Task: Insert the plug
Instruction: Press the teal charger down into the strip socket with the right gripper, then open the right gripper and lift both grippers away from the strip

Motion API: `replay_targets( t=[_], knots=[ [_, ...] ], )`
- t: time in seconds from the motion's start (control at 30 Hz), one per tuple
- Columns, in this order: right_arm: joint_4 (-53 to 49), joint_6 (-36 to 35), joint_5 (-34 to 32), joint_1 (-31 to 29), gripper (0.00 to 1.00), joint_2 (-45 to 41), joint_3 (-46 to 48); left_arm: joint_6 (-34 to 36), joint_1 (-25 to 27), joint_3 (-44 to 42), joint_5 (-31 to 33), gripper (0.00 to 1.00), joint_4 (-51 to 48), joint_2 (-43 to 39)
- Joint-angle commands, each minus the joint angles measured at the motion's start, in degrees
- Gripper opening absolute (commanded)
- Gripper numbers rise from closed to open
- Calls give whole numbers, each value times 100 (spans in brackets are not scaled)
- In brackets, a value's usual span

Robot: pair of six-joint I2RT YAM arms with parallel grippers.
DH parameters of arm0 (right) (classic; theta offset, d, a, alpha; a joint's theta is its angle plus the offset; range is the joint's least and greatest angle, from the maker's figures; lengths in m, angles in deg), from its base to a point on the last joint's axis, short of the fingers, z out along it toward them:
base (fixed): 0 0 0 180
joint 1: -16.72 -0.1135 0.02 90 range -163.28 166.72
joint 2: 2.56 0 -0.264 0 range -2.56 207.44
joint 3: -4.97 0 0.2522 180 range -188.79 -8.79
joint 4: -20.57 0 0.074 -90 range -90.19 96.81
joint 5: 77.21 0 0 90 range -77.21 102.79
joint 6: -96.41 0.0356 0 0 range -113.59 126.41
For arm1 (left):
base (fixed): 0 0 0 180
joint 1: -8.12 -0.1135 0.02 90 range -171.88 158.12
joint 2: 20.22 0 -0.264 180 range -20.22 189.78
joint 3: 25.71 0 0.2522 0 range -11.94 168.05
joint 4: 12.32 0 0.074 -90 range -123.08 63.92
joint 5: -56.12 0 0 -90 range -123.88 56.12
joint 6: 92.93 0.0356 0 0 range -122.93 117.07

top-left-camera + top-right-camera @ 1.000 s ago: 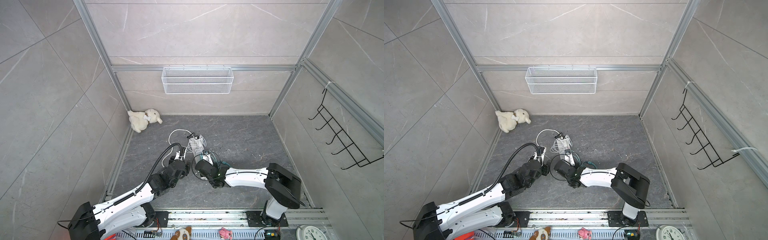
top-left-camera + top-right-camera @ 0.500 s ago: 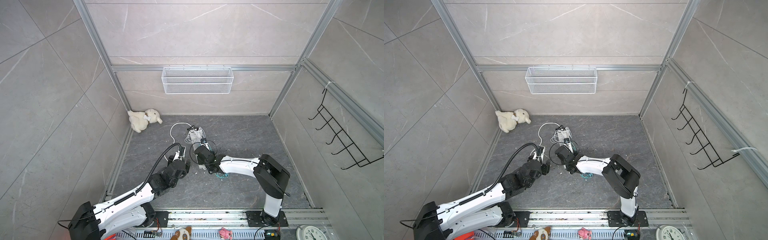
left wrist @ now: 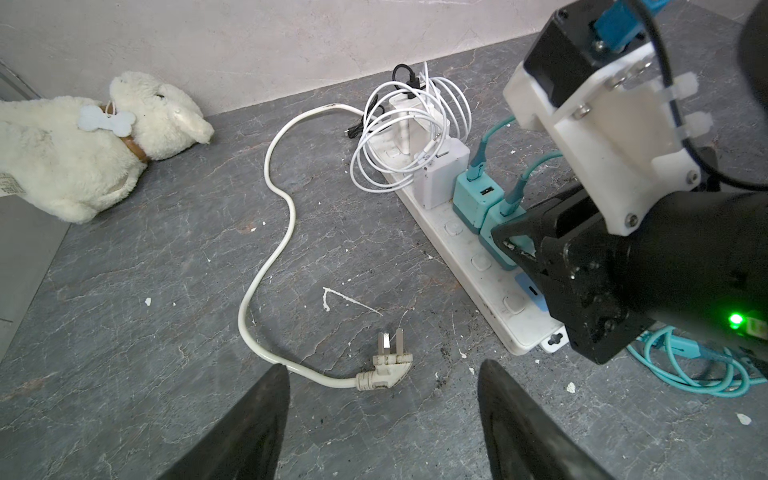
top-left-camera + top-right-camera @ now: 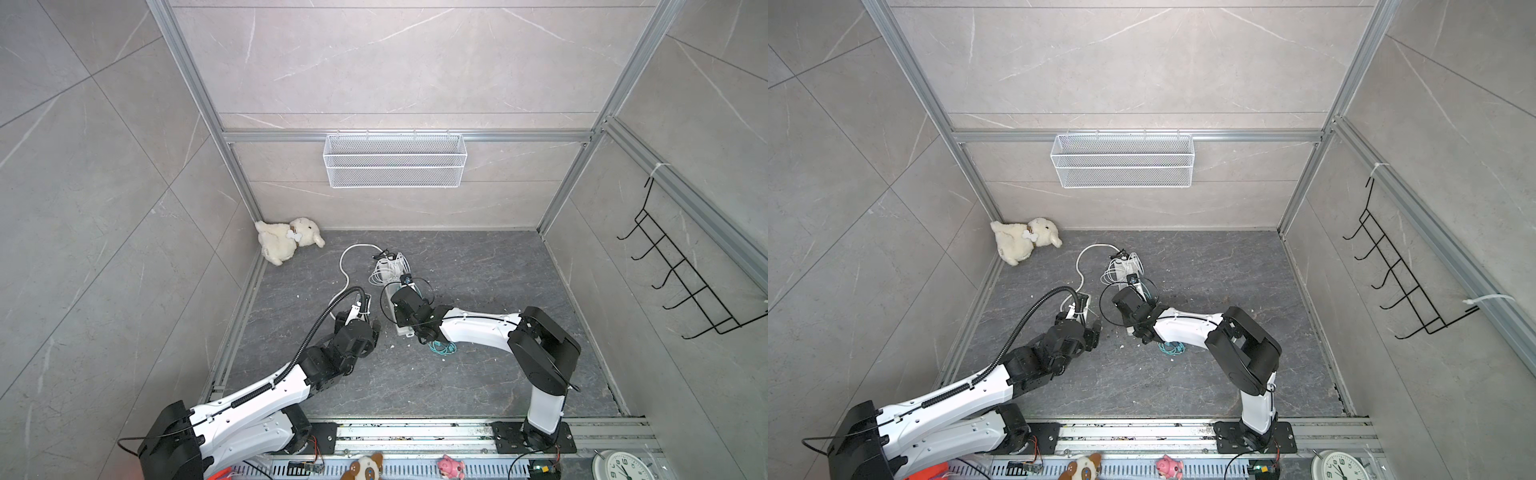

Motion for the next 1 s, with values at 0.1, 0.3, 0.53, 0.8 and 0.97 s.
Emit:
replay_targets(
  t=[0.1, 0.3, 0.53, 0.8, 0.97],
  knots=[
    [-831, -267, 335, -28, 39, -167, -51, -42, -27, 177, 153, 74, 13, 37],
    [-871, -250, 470, -27, 49, -313, -75, -35, -30, 188, 184, 75, 6, 72],
    [-1354, 10, 1027, -90, 53, -811, -1, -24, -38, 214, 284, 78, 30, 145],
    [-2228, 398, 1547, -240, 54, -1771, 135, 262, -138, 406, 529, 85, 20, 297],
    [-2363, 143, 1017, -245, 56, -2596, 131, 614, -366, 653, 453, 89, 15, 300]
  ],
)
